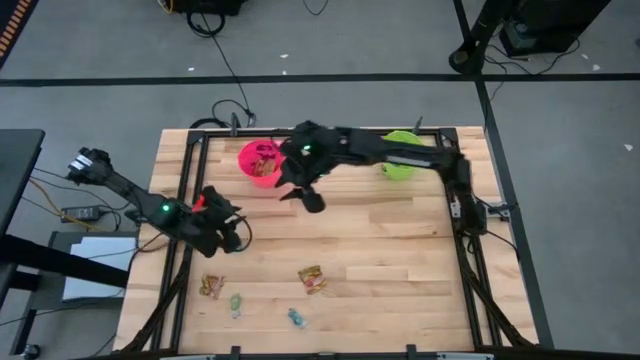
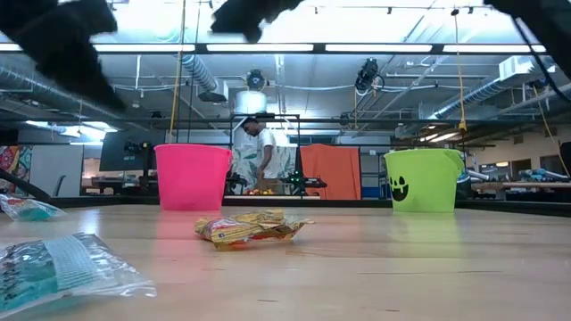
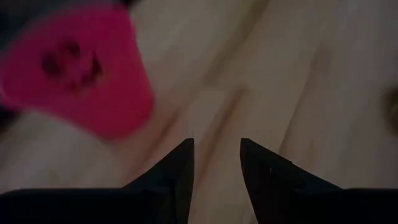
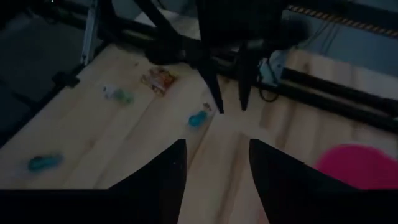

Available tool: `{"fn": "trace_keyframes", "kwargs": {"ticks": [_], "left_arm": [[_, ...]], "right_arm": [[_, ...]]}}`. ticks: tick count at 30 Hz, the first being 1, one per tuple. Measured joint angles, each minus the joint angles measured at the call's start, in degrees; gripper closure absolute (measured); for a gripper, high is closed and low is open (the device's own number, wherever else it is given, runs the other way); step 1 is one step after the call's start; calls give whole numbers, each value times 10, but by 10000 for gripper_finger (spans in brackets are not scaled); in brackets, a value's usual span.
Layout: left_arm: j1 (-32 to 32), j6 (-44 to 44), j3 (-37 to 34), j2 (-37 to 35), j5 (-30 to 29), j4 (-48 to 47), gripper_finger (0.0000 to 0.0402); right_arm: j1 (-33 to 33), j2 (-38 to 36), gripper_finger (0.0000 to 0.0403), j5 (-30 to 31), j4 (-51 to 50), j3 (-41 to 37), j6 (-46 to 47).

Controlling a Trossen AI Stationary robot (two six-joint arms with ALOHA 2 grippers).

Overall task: Sort candy by brand, put in halloween buckets
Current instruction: Put the blue candy into the green bucket

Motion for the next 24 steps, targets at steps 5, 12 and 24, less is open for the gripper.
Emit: {"fn": "trace_keyframes", "kwargs": {"ticks": [5,12,24], "left_arm": [[0,-35,-35,45,123,-4,264],[0,-58,-52,106,220,-5,263],[0,-45,-52,117,302,0,171]], "right_arm": [[19,-82,218,50,-33,0,17],[45,-168,218,82,-47,0,52],[91,-192,218,168,-114,0,69]]}}
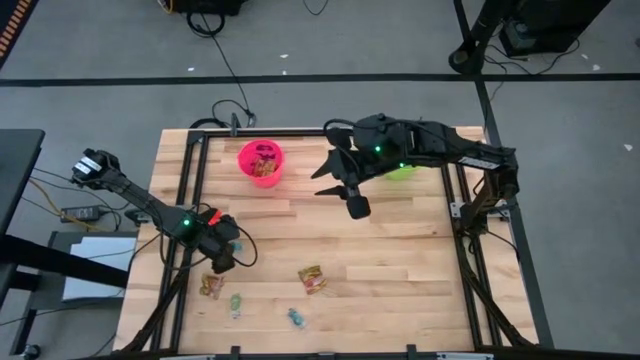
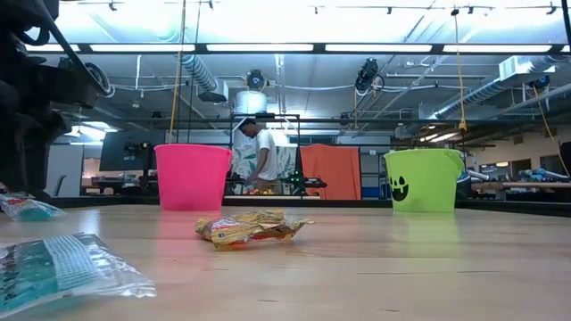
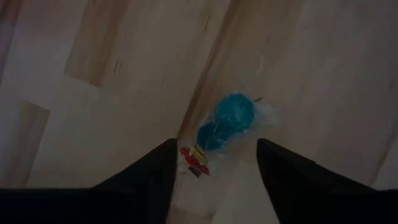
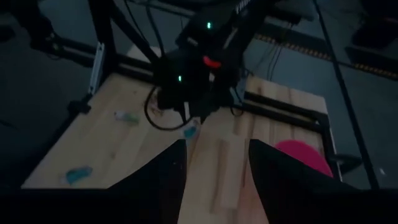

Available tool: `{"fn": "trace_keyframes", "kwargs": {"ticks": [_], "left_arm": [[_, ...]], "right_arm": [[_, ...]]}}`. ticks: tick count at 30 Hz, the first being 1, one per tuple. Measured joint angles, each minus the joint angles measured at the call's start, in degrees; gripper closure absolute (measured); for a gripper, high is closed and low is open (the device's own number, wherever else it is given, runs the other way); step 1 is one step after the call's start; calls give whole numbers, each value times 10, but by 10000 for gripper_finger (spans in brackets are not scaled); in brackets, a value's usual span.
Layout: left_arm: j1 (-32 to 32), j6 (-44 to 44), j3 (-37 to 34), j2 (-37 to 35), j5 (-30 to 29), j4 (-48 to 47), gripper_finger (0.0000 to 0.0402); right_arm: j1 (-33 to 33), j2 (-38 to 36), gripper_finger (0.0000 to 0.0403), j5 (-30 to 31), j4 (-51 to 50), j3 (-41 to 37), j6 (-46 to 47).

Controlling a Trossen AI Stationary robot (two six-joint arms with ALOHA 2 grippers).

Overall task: Sort candy by brand, put in halloween buckets
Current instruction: Put the blue candy into the green bucket

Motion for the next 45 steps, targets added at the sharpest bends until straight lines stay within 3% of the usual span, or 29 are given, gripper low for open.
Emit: {"fn": "trace_keyframes", "kwargs": {"ticks": [4,8,23,29,38,45], "left_arm": [[0,15,0,0,0,-1,128],[0,25,0,7,8,-2,112],[4,144,5,148,5,42,143],[6,158,3,150,-7,58,199],[8,153,0,153,-43,93,383],[9,141,13,155,-104,104,395]], "right_arm": [[1,1,218,9,-14,-1,0],[1,1,218,9,-12,-1,0],[11,1,218,7,-7,-1,0],[17,1,218,7,-5,-1,0],[18,1,218,7,-4,-1,-2],[18,1,218,10,-14,-1,5]]}}
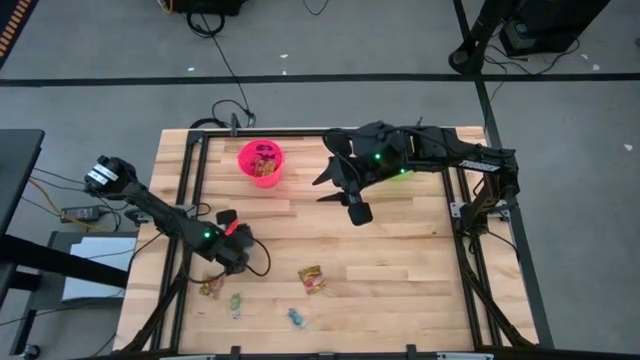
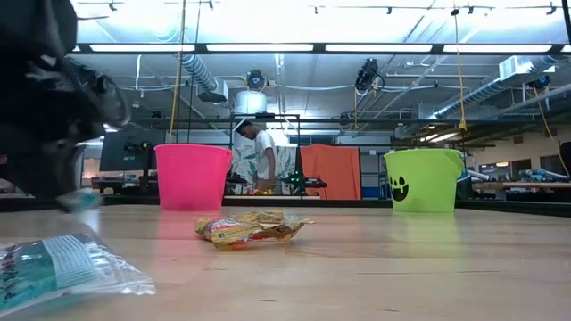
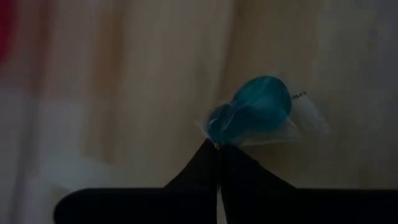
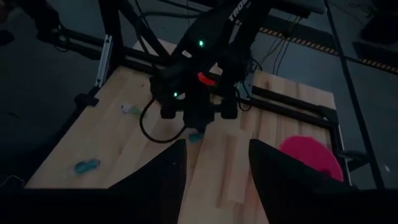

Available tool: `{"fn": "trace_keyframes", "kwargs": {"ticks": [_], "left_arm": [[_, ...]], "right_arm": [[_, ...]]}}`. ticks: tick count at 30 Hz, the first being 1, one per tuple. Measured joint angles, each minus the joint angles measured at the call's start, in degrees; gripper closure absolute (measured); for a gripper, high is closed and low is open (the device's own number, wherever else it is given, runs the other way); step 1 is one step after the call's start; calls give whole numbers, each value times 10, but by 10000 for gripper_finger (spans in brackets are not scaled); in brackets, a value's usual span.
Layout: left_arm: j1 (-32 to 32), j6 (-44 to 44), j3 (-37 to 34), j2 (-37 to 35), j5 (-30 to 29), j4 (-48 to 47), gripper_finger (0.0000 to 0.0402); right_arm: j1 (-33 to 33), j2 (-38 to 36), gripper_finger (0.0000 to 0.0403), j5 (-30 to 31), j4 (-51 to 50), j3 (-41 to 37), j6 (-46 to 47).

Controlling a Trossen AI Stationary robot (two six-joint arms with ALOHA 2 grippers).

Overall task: Sort candy by brand, put in halloween buckets
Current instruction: Put the blue candy into the green bucket

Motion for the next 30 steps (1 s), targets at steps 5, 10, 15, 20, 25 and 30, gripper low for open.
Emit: {"fn": "trace_keyframes", "kwargs": {"ticks": [5,10,15,20,25,30], "left_arm": [[0,-5,33,0,-82,-2,397],[0,-4,78,-1,-204,-13,398],[1,-4,127,-1,-360,-12,399],[32,70,151,-2,-396,42,399],[79,241,151,-2,-363,236,400],[137,404,151,-2,-292,436,400]], "right_arm": [[4,-7,218,53,3,-45,23],[5,-29,218,86,71,-147,48],[1,-79,218,89,217,-314,63],[-6,-158,218,87,416,-499,79],[-6,-231,218,70,571,-649,85],[-9,-284,218,53,676,-754,88]]}}
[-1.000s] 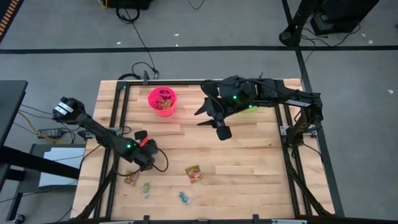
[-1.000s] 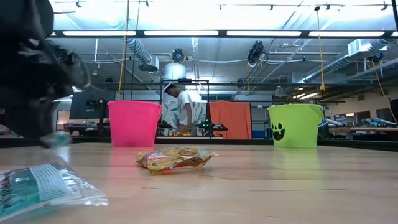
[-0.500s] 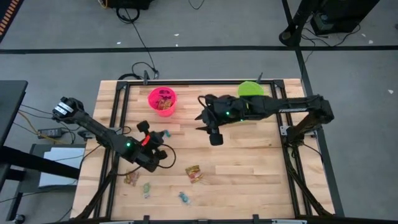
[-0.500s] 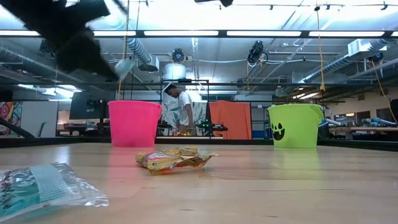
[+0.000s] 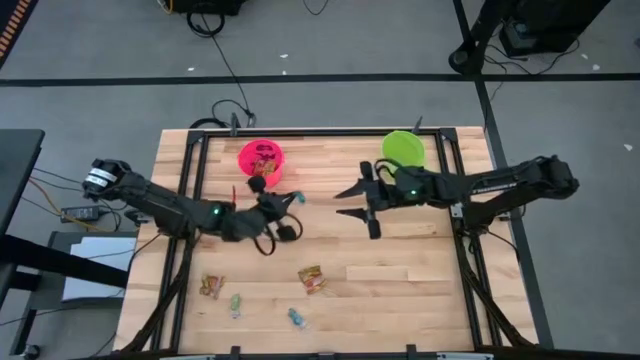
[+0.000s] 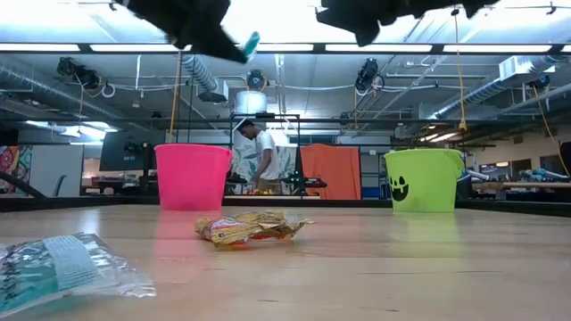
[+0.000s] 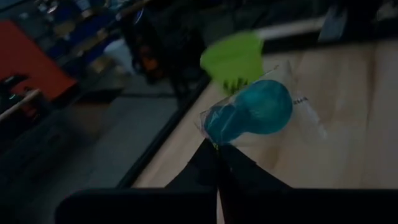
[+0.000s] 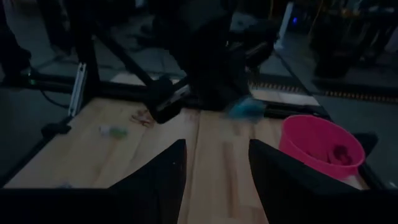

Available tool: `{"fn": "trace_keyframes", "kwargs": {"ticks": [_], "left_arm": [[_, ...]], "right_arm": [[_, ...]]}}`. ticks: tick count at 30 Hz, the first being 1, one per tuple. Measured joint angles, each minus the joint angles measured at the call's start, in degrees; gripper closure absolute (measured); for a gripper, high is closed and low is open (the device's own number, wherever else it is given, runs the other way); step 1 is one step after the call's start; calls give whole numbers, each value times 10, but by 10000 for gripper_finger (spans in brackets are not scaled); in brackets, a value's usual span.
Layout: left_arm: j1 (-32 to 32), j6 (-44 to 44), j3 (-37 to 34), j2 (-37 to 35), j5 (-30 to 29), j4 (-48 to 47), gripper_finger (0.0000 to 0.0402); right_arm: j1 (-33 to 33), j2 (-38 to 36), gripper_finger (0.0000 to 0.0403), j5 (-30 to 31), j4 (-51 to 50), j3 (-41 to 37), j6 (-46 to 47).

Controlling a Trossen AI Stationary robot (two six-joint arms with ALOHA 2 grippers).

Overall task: Sort candy by brand, put in halloween buckets
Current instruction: Put the blue candy into the green bucket

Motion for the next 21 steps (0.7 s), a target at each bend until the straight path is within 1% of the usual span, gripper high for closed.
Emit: {"fn": "trace_keyframes", "kwargs": {"ticks": [3,5,8,10,12,15,21], "left_arm": [[39,29,0,2,51,61,400],[60,37,0,10,71,83,400],[85,49,0,39,95,122,400],[95,58,0,63,114,154,400],[103,71,0,88,118,183,400],[111,94,0,116,115,226,400],[125,117,1,127,115,277,400]], "right_arm": [[-7,-19,218,1,65,-49,8],[-16,-25,218,1,118,-77,14],[-36,-24,218,-7,198,-107,31],[-51,-16,218,-27,219,-110,46],[-64,-3,218,-43,222,-111,58],[-75,12,218,-46,233,-111,63],[-90,47,218,-56,278,-111,77]]}}
